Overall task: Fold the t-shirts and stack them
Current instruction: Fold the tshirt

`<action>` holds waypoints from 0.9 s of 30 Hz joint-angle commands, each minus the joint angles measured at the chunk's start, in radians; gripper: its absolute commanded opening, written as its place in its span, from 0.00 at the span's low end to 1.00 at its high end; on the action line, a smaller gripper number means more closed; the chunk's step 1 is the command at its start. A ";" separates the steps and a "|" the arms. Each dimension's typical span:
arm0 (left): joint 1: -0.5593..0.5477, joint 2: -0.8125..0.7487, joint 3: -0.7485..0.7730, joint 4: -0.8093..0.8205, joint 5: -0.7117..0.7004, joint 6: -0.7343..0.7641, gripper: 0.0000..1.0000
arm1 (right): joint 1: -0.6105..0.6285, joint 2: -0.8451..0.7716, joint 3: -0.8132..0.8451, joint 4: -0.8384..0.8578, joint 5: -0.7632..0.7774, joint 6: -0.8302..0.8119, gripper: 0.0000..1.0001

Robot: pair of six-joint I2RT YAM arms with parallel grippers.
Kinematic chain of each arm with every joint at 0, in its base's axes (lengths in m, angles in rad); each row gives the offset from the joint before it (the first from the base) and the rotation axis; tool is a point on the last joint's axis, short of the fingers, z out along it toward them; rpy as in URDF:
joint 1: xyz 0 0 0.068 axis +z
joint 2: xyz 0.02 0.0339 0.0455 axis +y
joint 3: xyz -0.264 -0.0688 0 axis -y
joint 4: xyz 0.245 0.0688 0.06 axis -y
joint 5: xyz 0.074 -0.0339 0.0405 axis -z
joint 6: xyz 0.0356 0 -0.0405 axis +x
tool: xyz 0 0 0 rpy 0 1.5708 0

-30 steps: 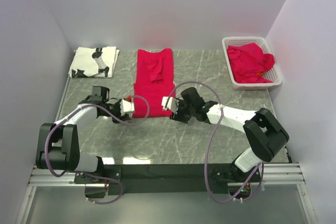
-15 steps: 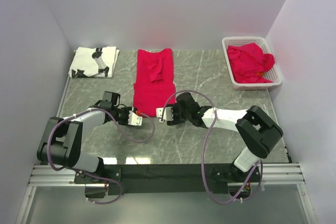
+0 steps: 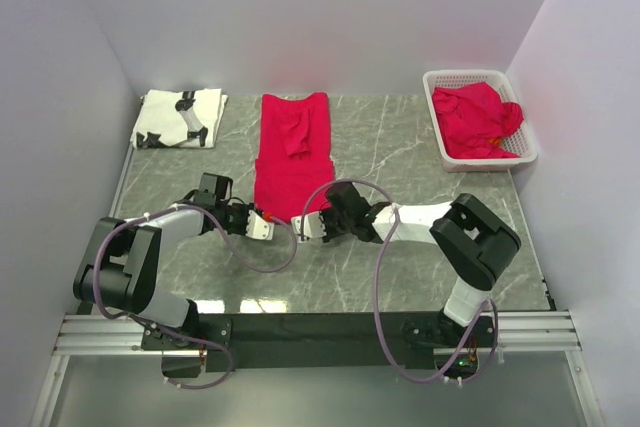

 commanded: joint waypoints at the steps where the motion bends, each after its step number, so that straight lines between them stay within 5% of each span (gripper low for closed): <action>1: -0.006 0.015 0.016 -0.042 -0.042 0.007 0.18 | 0.003 0.019 0.029 -0.052 0.024 0.022 0.00; 6: -0.006 -0.016 0.048 -0.109 -0.028 -0.031 0.01 | 0.003 -0.060 0.037 -0.107 -0.006 0.099 0.00; 14: -0.020 -0.186 0.031 -0.229 0.053 -0.051 0.01 | 0.006 -0.226 0.024 -0.235 -0.069 0.219 0.00; 27: -0.082 -0.653 0.014 -0.744 0.202 -0.058 0.01 | 0.179 -0.603 -0.037 -0.523 -0.147 0.355 0.00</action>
